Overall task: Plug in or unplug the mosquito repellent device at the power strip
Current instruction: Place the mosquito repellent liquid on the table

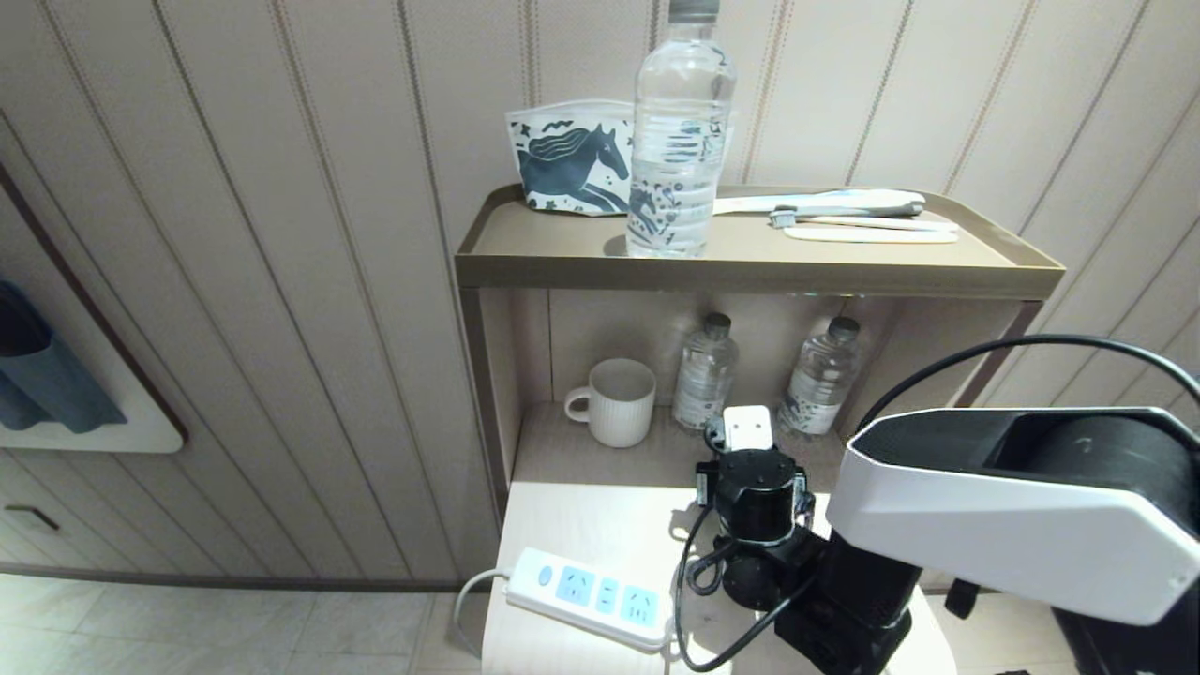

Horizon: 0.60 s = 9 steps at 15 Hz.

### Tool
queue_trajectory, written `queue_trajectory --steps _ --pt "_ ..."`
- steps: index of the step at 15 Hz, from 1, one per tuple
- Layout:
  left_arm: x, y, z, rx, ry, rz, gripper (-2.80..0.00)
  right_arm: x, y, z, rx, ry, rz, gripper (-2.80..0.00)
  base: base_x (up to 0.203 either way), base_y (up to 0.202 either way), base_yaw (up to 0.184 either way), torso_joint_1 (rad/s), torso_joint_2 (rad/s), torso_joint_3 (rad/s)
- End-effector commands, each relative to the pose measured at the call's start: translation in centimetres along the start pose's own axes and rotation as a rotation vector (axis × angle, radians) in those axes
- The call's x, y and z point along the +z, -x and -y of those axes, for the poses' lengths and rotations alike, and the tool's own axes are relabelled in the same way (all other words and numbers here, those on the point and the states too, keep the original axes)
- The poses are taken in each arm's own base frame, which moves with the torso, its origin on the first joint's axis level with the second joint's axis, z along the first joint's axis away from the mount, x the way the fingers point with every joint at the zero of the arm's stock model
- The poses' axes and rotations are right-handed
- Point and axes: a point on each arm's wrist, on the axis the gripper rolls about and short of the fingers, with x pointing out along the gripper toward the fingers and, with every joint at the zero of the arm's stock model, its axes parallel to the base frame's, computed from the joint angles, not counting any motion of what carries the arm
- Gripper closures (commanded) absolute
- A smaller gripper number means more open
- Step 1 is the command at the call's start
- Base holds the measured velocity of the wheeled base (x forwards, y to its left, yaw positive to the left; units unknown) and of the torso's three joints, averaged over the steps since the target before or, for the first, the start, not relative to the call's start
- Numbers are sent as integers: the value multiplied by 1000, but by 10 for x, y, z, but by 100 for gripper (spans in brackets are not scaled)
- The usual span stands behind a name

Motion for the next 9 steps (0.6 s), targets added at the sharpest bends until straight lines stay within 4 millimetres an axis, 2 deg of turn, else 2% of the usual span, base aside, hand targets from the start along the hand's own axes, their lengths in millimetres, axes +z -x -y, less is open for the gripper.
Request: queue_trajectory --steps 1,3,9 --pt "0 0 0 0 0 -1 0 -11 3 -3 7 21 -16 0 0 0 0 0 0 0" --pt "0 0 0 0 0 -1 0 -19 6 0 8 45 -37 0 0 0 0 0 0 0" --pt "0 0 0 0 0 -1 0 -27 22 20 9 67 -58 0 0 0 0 0 0 0"
